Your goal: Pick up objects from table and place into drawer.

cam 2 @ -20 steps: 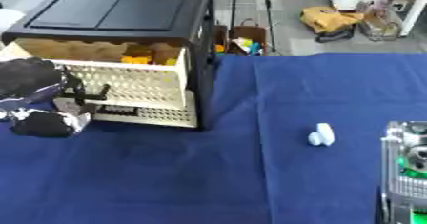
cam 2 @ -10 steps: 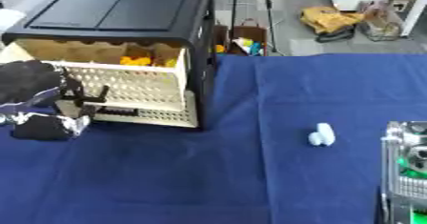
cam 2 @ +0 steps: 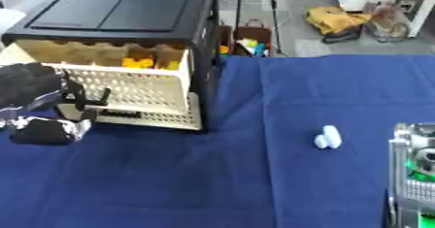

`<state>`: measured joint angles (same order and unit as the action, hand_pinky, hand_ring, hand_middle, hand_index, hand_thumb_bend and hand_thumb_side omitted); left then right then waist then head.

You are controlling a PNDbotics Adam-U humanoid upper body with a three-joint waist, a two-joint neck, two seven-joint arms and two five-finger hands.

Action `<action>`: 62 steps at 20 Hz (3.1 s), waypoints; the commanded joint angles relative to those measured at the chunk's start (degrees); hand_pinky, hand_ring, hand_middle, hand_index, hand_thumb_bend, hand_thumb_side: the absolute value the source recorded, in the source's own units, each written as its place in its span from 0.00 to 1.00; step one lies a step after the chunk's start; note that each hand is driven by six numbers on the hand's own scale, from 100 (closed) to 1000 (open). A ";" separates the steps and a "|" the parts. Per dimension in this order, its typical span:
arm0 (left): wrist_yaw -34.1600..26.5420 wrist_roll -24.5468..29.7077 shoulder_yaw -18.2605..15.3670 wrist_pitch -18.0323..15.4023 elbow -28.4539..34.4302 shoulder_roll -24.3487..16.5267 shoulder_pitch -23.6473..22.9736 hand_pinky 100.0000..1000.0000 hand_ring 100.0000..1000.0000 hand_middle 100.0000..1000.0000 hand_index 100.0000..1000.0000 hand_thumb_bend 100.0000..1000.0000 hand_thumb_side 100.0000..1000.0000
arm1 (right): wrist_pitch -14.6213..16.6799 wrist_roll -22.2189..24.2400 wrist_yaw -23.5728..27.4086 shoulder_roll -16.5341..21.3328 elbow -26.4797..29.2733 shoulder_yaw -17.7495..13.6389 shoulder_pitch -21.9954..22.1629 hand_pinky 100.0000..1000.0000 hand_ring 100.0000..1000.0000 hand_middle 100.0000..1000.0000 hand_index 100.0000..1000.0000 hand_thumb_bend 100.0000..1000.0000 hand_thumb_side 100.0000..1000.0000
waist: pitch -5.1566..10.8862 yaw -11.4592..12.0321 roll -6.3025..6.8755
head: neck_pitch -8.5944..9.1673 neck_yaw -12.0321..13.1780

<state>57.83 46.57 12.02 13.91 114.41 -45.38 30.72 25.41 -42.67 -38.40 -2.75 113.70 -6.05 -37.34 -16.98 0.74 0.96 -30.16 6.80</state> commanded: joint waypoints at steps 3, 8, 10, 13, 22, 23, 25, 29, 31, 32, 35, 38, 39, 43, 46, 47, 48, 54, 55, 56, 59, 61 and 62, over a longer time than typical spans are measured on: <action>-0.89 -1.48 -0.43 -0.84 0.18 -1.04 -0.32 0.00 0.00 0.08 0.55 0.00 0.68 | 0.65 -0.99 -0.66 0.34 0.89 -0.20 -1.01 0.66 0.70 0.53 0.68 0.00 0.98 | 0.98 0.18 -0.03 | 0.19 0.06; -1.03 -2.83 -0.82 -1.60 0.18 -1.13 -0.83 0.00 0.00 0.08 0.53 0.00 0.68 | 0.62 -1.02 -0.66 0.39 0.89 -0.21 -0.94 0.66 0.70 0.53 0.68 0.00 0.98 | 0.99 0.30 0.01 | 0.11 0.05; -1.00 -3.24 -0.95 -1.70 0.18 -1.21 -1.17 0.00 0.00 0.08 0.53 0.00 0.69 | 0.61 -1.04 -0.66 0.41 0.89 -0.23 -0.93 0.66 0.70 0.53 0.68 0.00 0.98 | 0.97 0.33 0.01 | 0.11 0.05; -1.24 -3.78 -0.94 -2.15 0.18 -1.32 -1.63 0.00 0.00 0.08 0.53 0.00 0.68 | 0.60 -1.08 -0.65 0.44 0.89 -0.25 -0.93 0.66 0.70 0.53 0.68 0.00 0.98 | 0.92 0.35 0.02 | 0.13 0.04; -2.33 -5.12 -0.98 -3.47 0.18 -0.89 -2.04 0.00 0.00 0.08 0.50 0.00 0.69 | 0.53 -1.23 -0.71 0.53 0.89 -0.38 -0.94 0.66 0.70 0.53 0.68 0.00 0.98 | 0.87 0.48 0.00 | 0.24 0.08; -2.35 -5.37 -1.04 -3.61 0.18 -0.84 -2.12 0.00 0.00 0.08 0.50 0.00 0.69 | 0.52 -1.27 -0.73 0.53 0.89 -0.40 -0.95 0.66 0.70 0.53 0.68 0.00 0.97 | 0.88 0.49 -0.01 | 0.25 0.08; -2.40 -5.73 -1.06 -3.90 0.18 -0.73 -2.30 0.00 0.00 0.08 0.49 0.00 0.69 | 0.50 -1.34 -0.77 0.52 0.89 -0.43 -0.95 0.66 0.70 0.53 0.68 0.00 0.97 | 0.90 0.52 -0.01 | 0.28 0.09; -2.71 -6.51 -1.05 -4.56 0.18 -0.43 -2.39 0.00 0.00 0.08 0.48 0.00 0.69 | 0.48 -1.44 -0.85 0.48 0.89 -0.44 -0.93 0.66 0.70 0.53 0.68 0.00 0.97 | 0.93 0.58 -0.03 | 0.31 0.14; -3.01 -7.02 -0.88 -5.18 0.18 -0.30 -2.11 0.00 0.00 0.08 0.48 0.00 0.69 | 0.45 -1.46 -0.86 0.47 0.89 -0.44 -0.90 0.67 0.70 0.53 0.68 0.00 0.97 | 0.94 0.64 -0.05 | 0.31 0.20; -3.14 -7.27 -0.78 -5.52 0.18 -0.26 -1.95 0.00 0.00 0.08 0.48 0.00 0.69 | 0.43 -1.47 -0.86 0.47 0.89 -0.44 -0.89 0.67 0.70 0.53 0.68 0.00 0.97 | 0.94 0.64 -0.05 | 0.32 0.23; -3.27 -7.86 -0.64 -6.34 0.18 -0.22 -1.78 0.00 0.00 0.08 0.47 0.00 0.69 | 0.41 -1.50 -0.88 0.51 0.89 -0.47 -0.94 0.67 0.70 0.53 0.68 0.00 0.97 | 0.93 0.64 -0.08 | 0.36 0.23; -3.17 -8.18 -0.63 -6.68 0.18 -0.32 -2.12 0.00 0.00 0.08 0.47 0.00 0.69 | 0.40 -1.49 -0.93 0.55 0.89 -0.47 -0.97 0.67 0.70 0.53 0.68 0.00 0.97 | 0.89 0.64 -0.08 | 0.40 0.20; -3.14 -8.26 -0.60 -6.78 0.18 -0.39 -2.29 0.00 0.00 0.08 0.46 0.00 0.69 | 0.40 -1.50 -0.94 0.56 0.89 -0.48 -0.99 0.67 0.70 0.53 0.68 0.00 0.97 | 0.88 0.63 -0.09 | 0.42 0.19; -3.23 -8.70 -0.54 -7.21 0.18 -0.67 -2.96 0.00 0.00 0.08 0.45 0.00 0.69 | 0.36 -1.53 -0.97 0.58 0.89 -0.50 -1.01 0.67 0.70 0.53 0.68 0.00 0.97 | 0.88 0.69 -0.11 | 0.38 0.15; -3.37 -9.06 -0.61 -7.54 0.18 -0.87 -3.16 0.00 0.00 0.08 0.44 0.00 0.69 | 0.34 -1.53 -0.99 0.56 0.89 -0.50 -0.99 0.67 0.70 0.53 0.68 0.00 0.97 | 0.94 0.77 -0.13 | 0.41 0.11; -3.41 -9.16 -0.64 -7.64 0.18 -0.92 -3.23 0.00 0.00 0.08 0.44 0.00 0.69 | 0.34 -1.54 -1.00 0.56 0.89 -0.50 -0.99 0.67 0.70 0.53 0.68 0.00 0.97 | 0.96 0.79 -0.13 | 0.41 0.10; -3.46 -9.21 -0.60 -7.76 0.18 -0.95 -3.36 0.00 0.00 0.08 0.44 0.00 0.69 | 0.34 -1.56 -1.02 0.55 0.89 -0.51 -1.00 0.67 0.70 0.53 0.68 0.00 0.97 | 0.97 0.81 -0.15 | 0.40 0.10; -3.58 -9.73 -0.76 -8.05 0.18 -1.04 -4.27 0.00 0.00 0.08 0.44 0.00 0.70 | 0.32 -1.66 -1.10 0.50 0.89 -0.51 -1.03 0.67 0.70 0.53 0.68 0.00 0.97 | 1.02 1.05 -0.25 | 0.38 0.00; -3.58 -9.81 -0.81 -8.04 0.18 -1.06 -4.38 0.00 0.00 0.08 0.43 0.00 0.70 | 0.33 -1.66 -1.11 0.49 0.89 -0.50 -1.03 0.67 0.70 0.53 0.68 0.00 0.97 | 1.03 1.09 -0.25 | 0.40 -0.02; -3.58 -9.88 -0.89 -7.99 0.18 -1.08 -4.48 0.00 0.00 0.08 0.43 0.00 0.70 | 0.35 -1.67 -1.12 0.48 0.89 -0.49 -1.05 0.67 0.70 0.53 0.68 0.00 0.97 | 1.03 1.12 -0.27 | 0.43 -0.03; -3.88 -10.08 -0.93 -8.08 0.18 -1.04 -4.52 0.00 0.00 0.07 0.44 0.00 0.71 | 0.36 -1.67 -1.16 0.41 0.89 -0.45 -1.13 0.67 0.70 0.53 0.68 0.00 0.97 | 1.05 1.15 -0.35 | 0.56 0.00; -4.30 -10.20 -0.97 -8.19 0.18 -1.06 -4.52 0.00 0.00 0.07 0.48 0.00 0.71 | 0.37 -1.68 -1.21 0.38 0.89 -0.44 -1.18 0.67 0.70 0.53 0.68 0.00 0.97 | 1.07 1.18 -0.40 | 0.62 0.00; -4.55 -10.29 -1.02 -8.22 0.18 -1.09 -4.52 0.00 0.00 0.07 0.58 0.00 0.71 | 0.37 -1.68 -1.22 0.37 0.89 -0.43 -1.20 0.67 0.70 0.53 0.68 0.00 0.97 | 1.08 1.20 -0.42 | 0.63 0.00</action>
<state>53.91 36.25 10.89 5.82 114.56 -44.91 26.66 24.99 -43.39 -39.27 -2.75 113.70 -6.40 -37.62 -16.94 1.84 0.58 -30.09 6.81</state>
